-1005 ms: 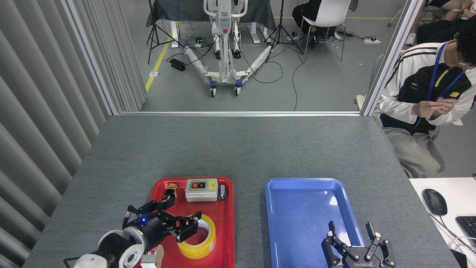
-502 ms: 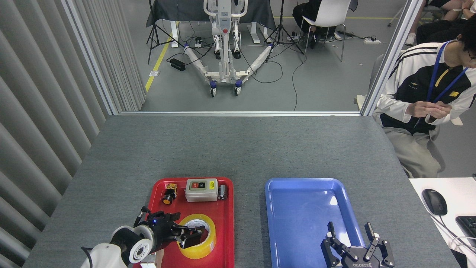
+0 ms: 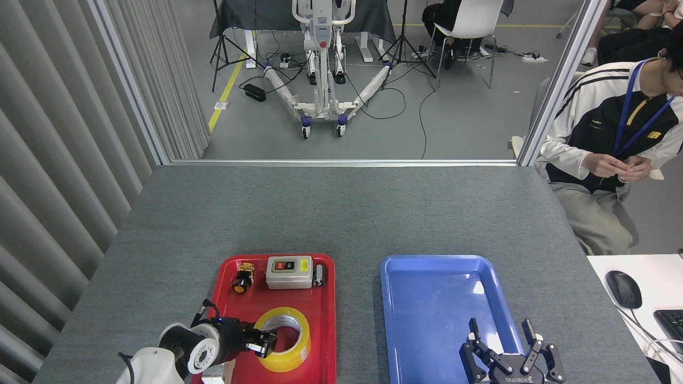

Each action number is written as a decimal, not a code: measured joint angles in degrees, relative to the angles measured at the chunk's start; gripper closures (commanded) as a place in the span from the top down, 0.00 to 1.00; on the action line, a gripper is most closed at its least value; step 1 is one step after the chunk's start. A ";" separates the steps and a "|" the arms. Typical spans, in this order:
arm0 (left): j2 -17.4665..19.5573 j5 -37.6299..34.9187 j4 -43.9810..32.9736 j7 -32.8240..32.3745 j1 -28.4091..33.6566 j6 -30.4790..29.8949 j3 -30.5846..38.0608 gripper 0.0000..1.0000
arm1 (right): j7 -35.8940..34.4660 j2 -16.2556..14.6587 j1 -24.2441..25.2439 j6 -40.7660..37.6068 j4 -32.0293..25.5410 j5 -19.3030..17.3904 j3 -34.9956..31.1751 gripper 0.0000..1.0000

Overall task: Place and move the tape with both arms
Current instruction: 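Reach the left hand to the yellow tape roll and grasp it, then lift the tape roll with the left hand toward the blue tray, then move the right gripper under the tape roll and grasp it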

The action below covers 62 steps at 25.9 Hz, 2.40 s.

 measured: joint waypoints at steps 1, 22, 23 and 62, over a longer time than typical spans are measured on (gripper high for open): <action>-0.03 0.11 -0.09 -0.47 0.01 -1.00 0.08 0.00 | 0.00 -0.09 -0.06 0.00 0.03 -0.02 0.00 0.99; -10.56 20.85 8.04 16.18 0.15 -28.26 7.38 0.00 | -3.35 -2.35 0.26 -7.63 -0.13 -0.09 0.00 0.99; -10.73 20.98 8.08 16.34 0.14 -28.26 6.98 0.00 | -4.69 -3.13 0.35 -10.10 -0.16 -0.11 0.01 0.99; -12.48 21.66 7.26 27.80 0.30 -28.30 0.36 1.00 | -7.27 -6.86 -5.91 -35.71 3.87 -0.49 18.13 0.00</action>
